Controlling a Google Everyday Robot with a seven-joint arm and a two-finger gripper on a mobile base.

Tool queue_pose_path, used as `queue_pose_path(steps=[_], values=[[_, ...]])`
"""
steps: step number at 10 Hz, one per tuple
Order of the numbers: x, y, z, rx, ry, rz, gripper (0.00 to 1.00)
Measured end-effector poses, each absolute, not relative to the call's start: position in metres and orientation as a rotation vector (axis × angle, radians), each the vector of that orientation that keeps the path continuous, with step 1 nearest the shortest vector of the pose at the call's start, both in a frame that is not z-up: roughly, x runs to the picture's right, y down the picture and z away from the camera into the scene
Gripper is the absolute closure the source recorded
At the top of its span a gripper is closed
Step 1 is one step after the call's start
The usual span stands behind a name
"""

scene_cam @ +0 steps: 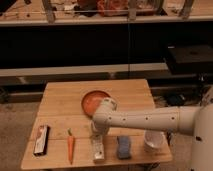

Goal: Place the bottle in the ceramic bowl

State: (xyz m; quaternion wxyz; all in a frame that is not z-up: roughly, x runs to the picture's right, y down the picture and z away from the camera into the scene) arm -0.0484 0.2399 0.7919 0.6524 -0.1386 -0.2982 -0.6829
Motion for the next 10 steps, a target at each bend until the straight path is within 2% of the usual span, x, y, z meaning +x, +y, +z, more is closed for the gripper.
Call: queue_pose_path(steps=[1, 3, 10], values=[[-0.047, 0.231, 0.786, -0.315, -0.671, -1.539, 0.88], [-0.046, 0.223, 0.783, -0.312, -0.664, -1.534, 0.99], [-0.042, 0.185, 0.766, -0.290, -0.619, -1.499, 0.99]])
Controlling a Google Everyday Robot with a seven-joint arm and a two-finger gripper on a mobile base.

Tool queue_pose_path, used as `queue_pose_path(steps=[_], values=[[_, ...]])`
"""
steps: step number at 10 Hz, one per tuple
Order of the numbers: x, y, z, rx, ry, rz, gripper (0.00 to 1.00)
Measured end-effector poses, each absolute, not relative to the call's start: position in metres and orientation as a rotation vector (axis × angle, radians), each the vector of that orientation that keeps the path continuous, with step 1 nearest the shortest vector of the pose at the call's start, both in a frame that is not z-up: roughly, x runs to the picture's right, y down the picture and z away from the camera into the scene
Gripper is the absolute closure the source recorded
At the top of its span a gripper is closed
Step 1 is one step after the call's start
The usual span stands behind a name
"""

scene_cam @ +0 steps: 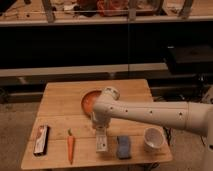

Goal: Place the bottle in the ceramic bowl

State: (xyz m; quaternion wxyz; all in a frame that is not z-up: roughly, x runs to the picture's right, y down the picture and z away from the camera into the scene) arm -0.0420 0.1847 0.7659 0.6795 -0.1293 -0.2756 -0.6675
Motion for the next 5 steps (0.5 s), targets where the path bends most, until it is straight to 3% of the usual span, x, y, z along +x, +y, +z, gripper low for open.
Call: queue_pose_path(steps=[5], values=[[-0.038, 0.135, 0.749, -0.272, -0.591, -1.499, 0.99]])
